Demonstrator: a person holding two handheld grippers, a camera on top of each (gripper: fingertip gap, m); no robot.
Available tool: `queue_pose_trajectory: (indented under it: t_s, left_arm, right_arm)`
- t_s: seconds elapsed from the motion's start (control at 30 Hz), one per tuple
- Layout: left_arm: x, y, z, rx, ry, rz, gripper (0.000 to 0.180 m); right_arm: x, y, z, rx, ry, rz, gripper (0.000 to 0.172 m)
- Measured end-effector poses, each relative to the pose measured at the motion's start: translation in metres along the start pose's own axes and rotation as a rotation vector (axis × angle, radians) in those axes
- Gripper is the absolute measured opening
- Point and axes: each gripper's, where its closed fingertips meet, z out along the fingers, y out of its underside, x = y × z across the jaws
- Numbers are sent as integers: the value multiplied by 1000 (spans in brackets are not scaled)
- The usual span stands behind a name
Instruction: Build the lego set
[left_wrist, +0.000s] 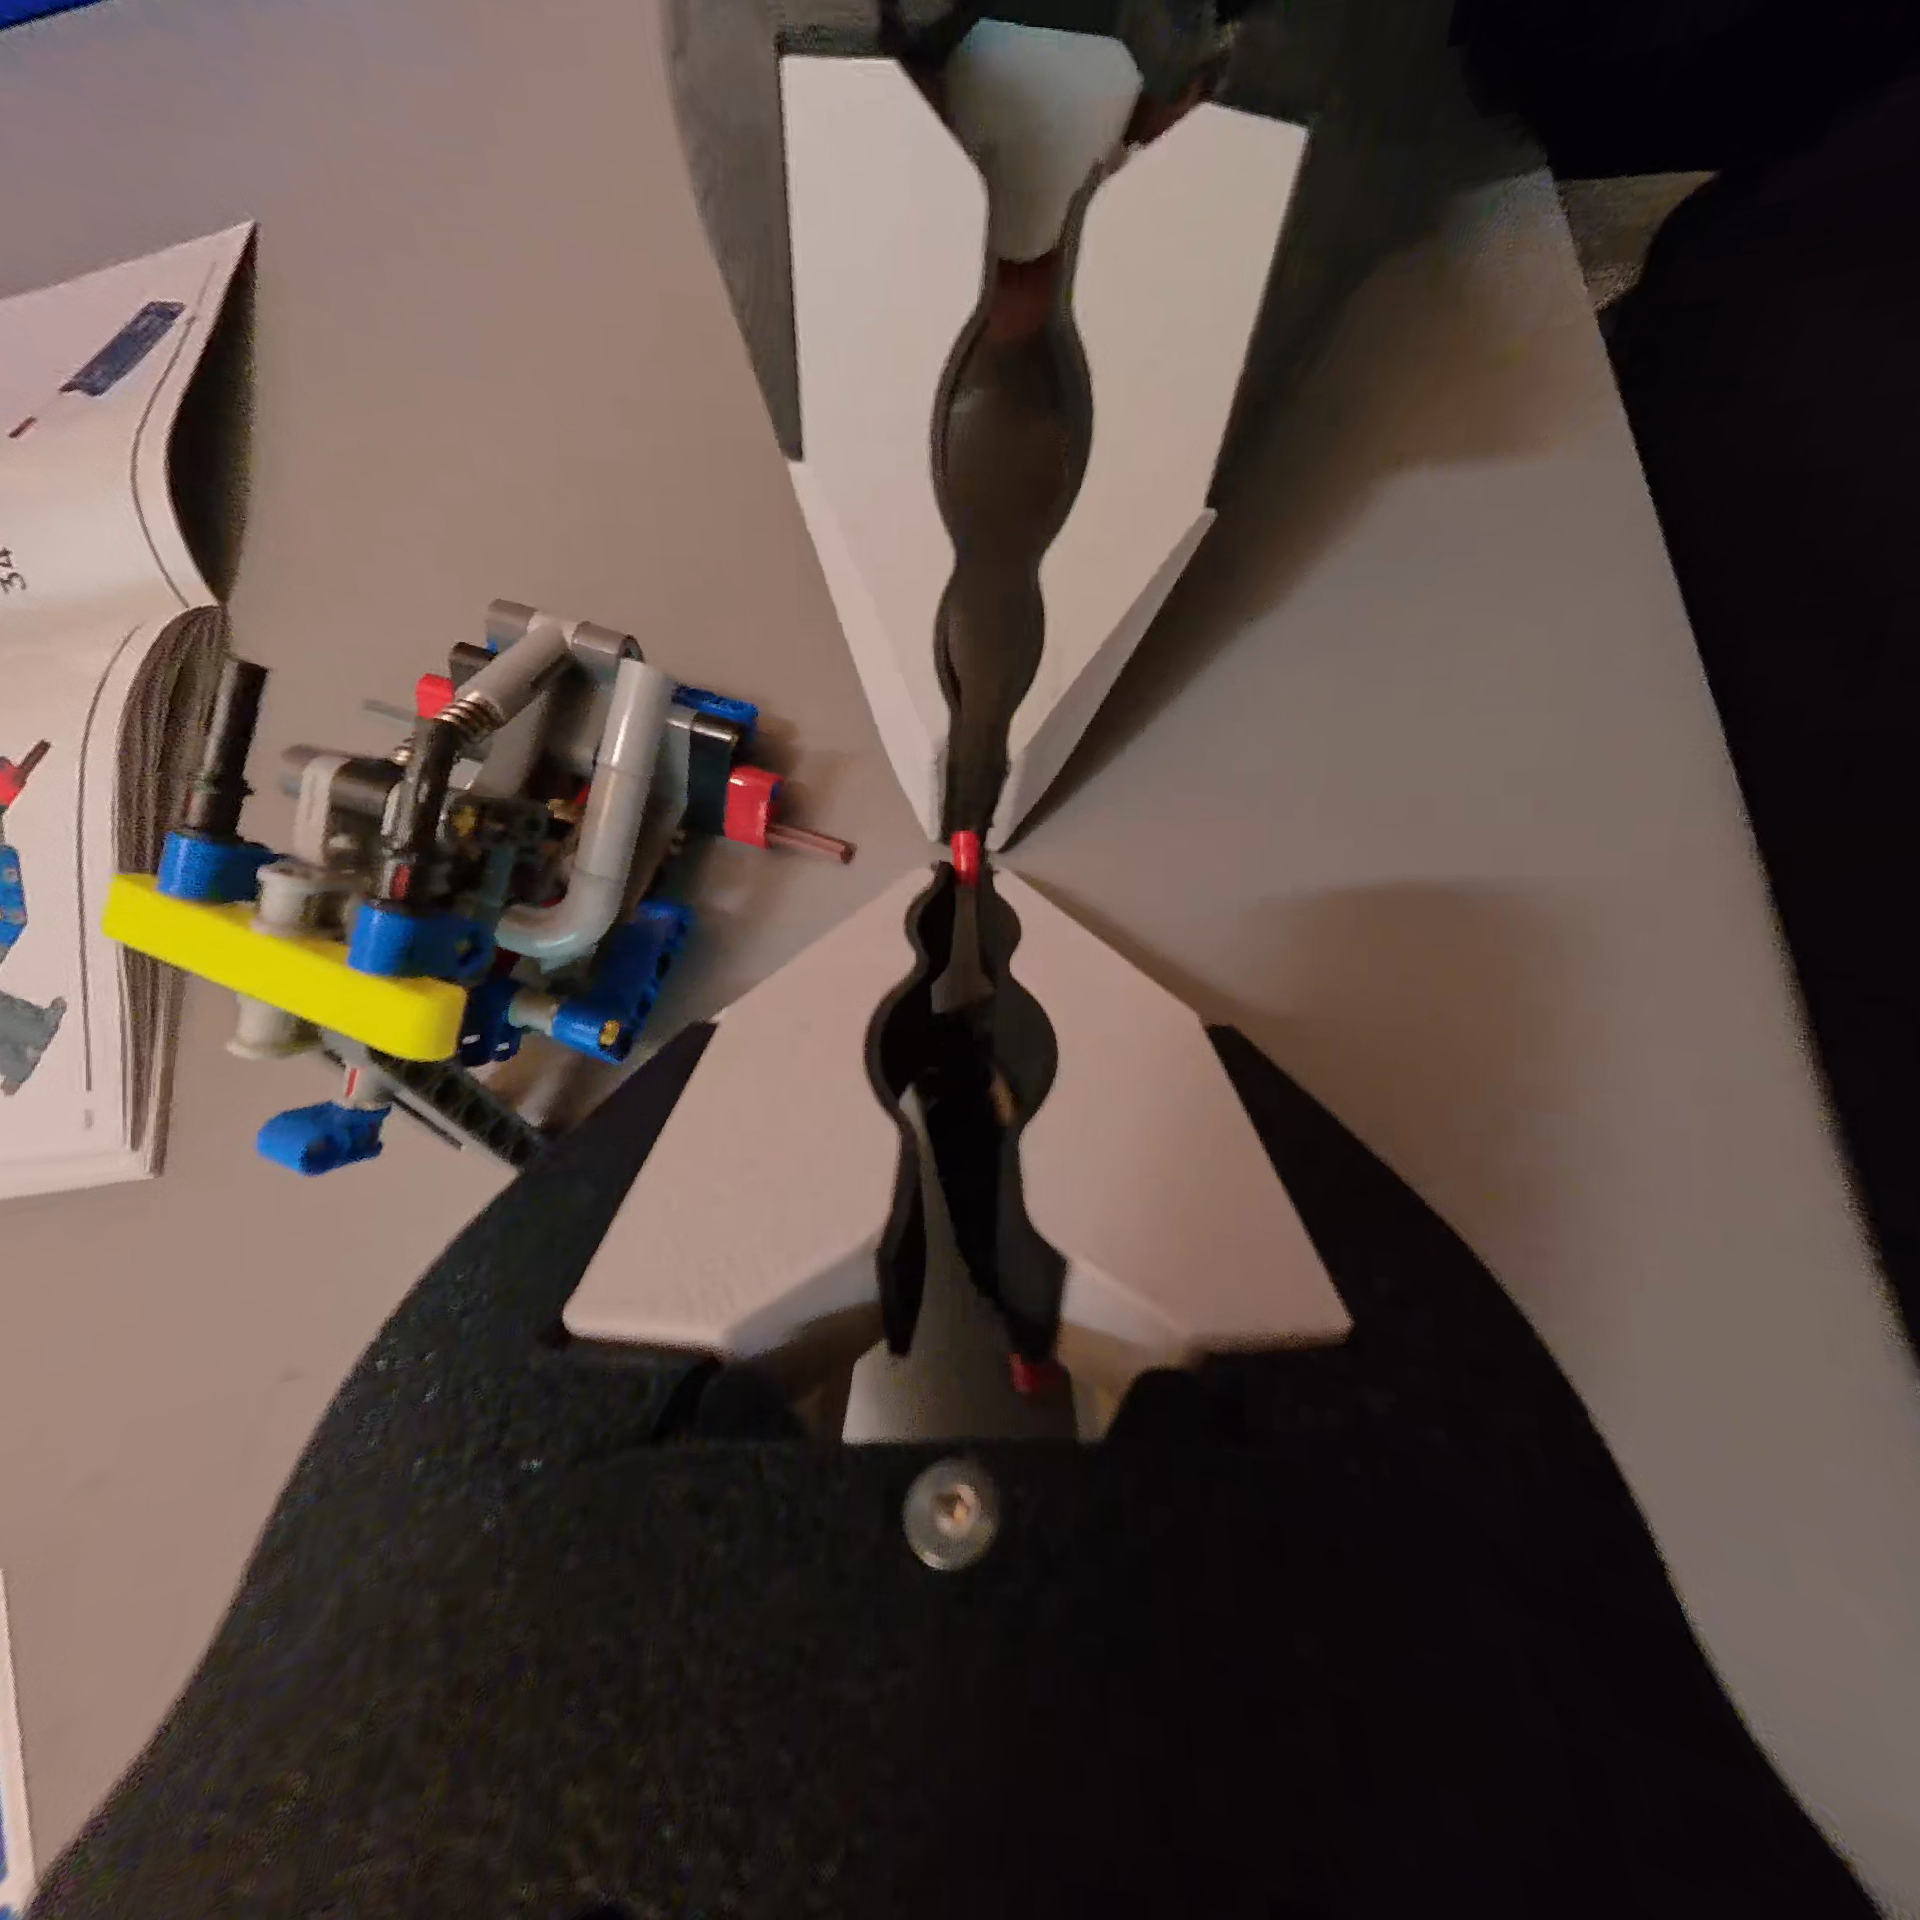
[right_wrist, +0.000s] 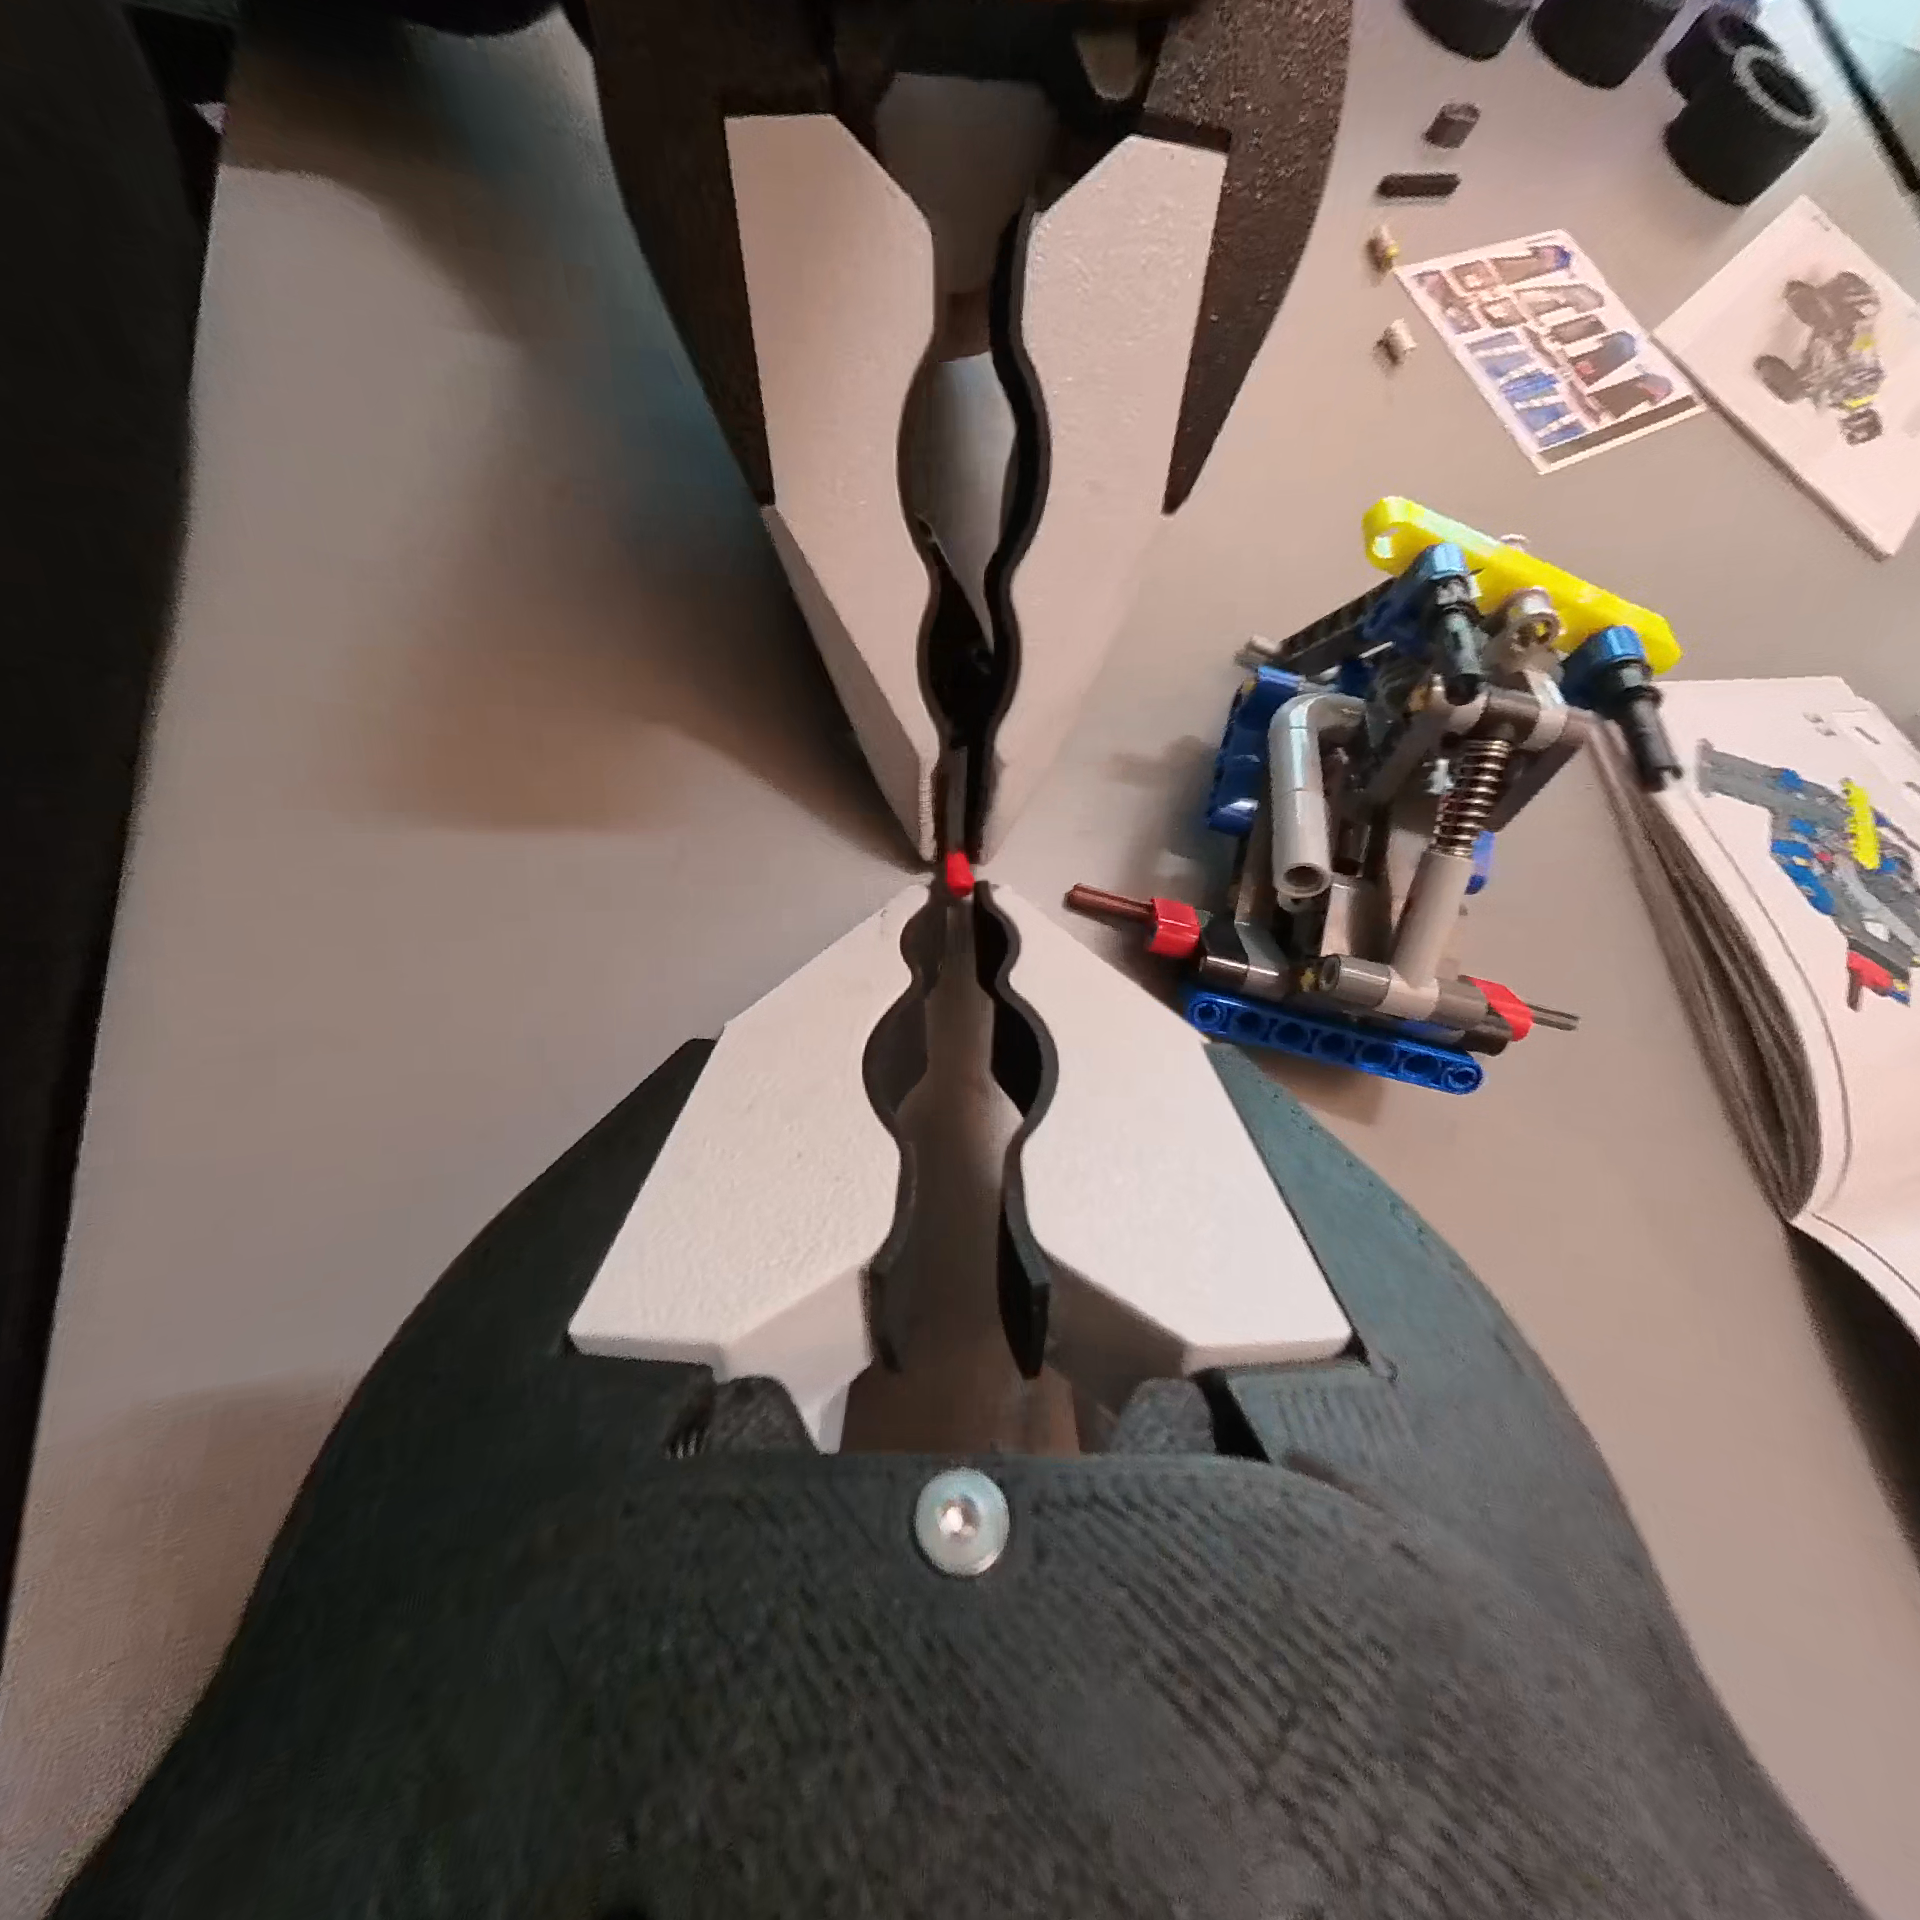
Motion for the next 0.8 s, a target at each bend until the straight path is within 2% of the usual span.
queue_pose_trajectory:
  t_s: [0.6, 0.8]
  left_arm:
    - [-1, 3, -2, -46, 5, -9, 1]
    - [-1, 3, -6, -27, 18, -81, 3]
  right_arm:
    - [1, -2, 3, 8, -28, -19, 2]
    - [2, -1, 4, 2, -23, -3, 2]
